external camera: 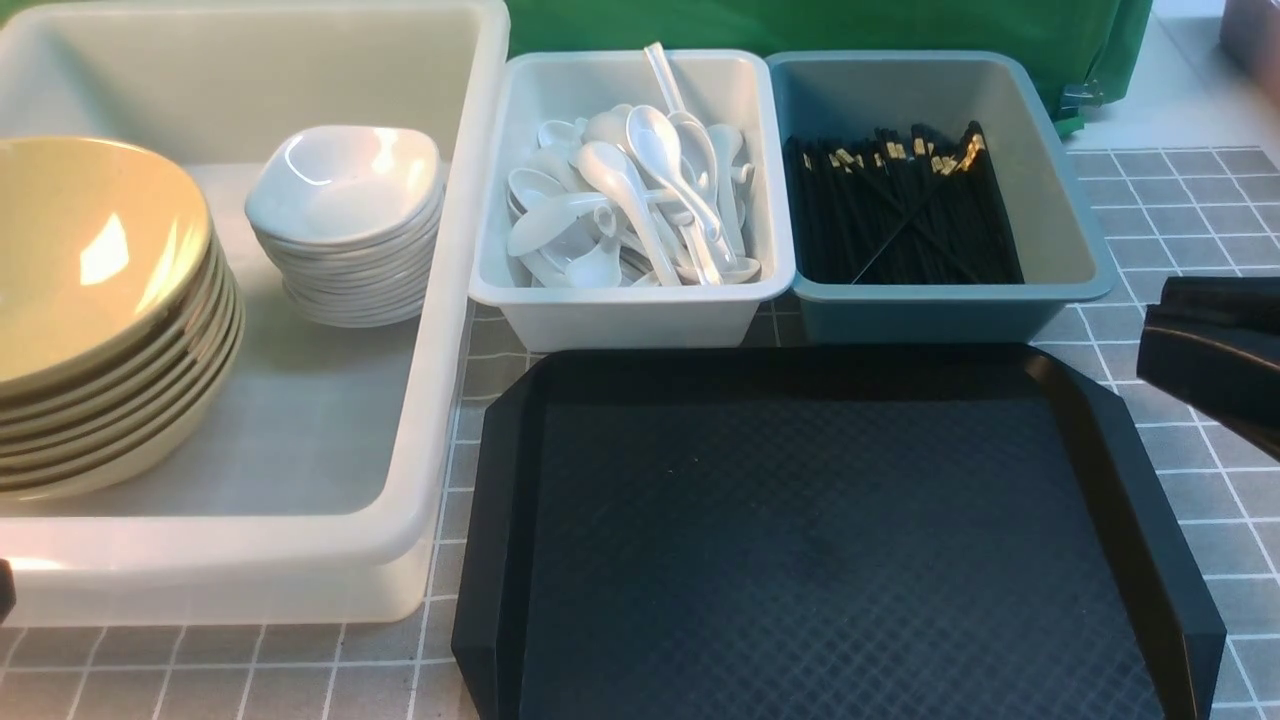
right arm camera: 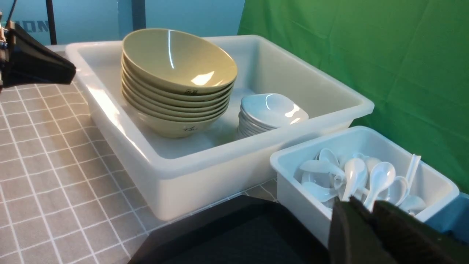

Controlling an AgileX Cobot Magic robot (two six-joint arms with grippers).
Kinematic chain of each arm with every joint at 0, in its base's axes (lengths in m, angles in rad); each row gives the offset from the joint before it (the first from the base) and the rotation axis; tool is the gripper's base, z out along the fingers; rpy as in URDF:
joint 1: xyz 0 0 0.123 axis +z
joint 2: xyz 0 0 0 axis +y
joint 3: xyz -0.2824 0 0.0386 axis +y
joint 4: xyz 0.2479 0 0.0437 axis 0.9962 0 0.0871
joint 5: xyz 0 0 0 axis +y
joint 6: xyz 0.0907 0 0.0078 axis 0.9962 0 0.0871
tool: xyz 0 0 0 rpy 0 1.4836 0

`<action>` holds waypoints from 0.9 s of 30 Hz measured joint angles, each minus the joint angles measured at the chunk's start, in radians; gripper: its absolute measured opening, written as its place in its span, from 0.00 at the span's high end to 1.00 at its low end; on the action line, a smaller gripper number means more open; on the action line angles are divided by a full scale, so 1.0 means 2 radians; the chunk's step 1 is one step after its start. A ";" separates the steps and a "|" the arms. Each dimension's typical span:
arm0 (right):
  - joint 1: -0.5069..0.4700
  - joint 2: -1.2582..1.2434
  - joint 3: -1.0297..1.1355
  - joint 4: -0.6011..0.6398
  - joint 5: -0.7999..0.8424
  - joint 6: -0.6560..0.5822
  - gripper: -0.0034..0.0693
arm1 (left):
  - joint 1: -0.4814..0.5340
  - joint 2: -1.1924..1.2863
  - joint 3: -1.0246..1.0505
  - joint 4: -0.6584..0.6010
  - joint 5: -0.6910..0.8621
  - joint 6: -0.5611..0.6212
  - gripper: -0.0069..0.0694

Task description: On grey table put chopsticks spoon bowls plates into blue grey white boxes.

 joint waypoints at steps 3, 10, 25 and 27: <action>0.000 0.000 0.000 0.000 0.000 0.000 0.80 | 0.000 0.000 0.000 0.000 0.001 0.000 0.92; 0.000 -0.005 0.009 0.000 -0.001 0.000 0.80 | 0.000 0.000 0.000 0.000 0.001 0.000 0.92; -0.312 -0.211 0.293 0.027 -0.206 0.052 0.91 | 0.000 0.000 0.000 0.000 0.001 0.000 0.92; -0.364 -0.242 0.331 0.027 -0.204 0.069 0.91 | 0.000 0.000 0.000 0.000 0.001 0.000 0.92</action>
